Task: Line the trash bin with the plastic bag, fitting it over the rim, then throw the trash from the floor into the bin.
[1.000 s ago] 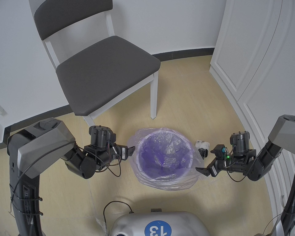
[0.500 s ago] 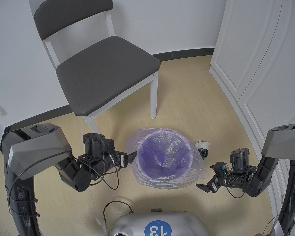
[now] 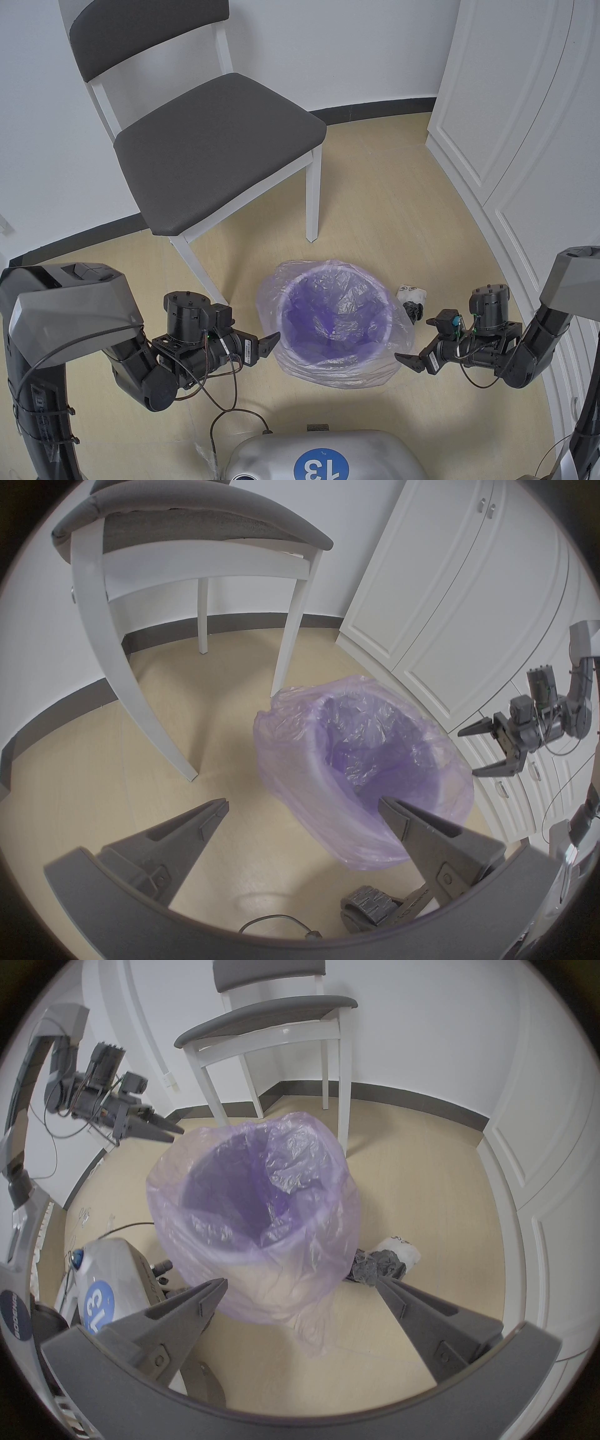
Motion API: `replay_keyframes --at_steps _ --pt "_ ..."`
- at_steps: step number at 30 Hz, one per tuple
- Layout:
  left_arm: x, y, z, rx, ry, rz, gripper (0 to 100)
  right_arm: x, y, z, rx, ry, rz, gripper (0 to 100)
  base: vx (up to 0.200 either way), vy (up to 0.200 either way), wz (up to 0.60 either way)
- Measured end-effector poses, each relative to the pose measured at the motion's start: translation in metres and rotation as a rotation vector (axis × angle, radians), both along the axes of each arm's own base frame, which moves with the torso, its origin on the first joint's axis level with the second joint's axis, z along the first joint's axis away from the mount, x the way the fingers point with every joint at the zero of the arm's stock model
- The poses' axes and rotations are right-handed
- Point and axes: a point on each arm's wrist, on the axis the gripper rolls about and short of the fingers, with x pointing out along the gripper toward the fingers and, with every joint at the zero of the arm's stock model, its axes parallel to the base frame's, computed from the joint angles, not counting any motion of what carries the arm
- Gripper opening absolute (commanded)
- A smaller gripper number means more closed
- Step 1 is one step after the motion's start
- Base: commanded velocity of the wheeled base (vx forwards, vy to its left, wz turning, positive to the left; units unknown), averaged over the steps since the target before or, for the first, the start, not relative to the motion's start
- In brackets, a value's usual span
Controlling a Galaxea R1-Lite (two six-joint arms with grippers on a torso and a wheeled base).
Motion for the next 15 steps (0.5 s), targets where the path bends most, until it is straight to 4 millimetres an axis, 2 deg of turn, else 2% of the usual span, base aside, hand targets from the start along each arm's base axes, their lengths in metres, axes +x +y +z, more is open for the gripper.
replay_keyframes --at_steps 4,8,15 --pt "0.000 0.001 -0.006 0.008 0.014 0.001 100 0.004 0.014 0.007 -0.010 -0.008 0.005 100 0.000 0.000 0.00" --pt "0.002 0.000 -0.014 0.018 0.020 0.005 100 0.007 0.024 -0.002 -0.066 -0.008 -0.002 100 0.000 0.000 0.00" --pt "0.005 0.010 -0.029 0.072 0.036 0.012 100 0.009 0.017 -0.022 -0.134 0.032 0.005 100 0.000 0.000 0.00"
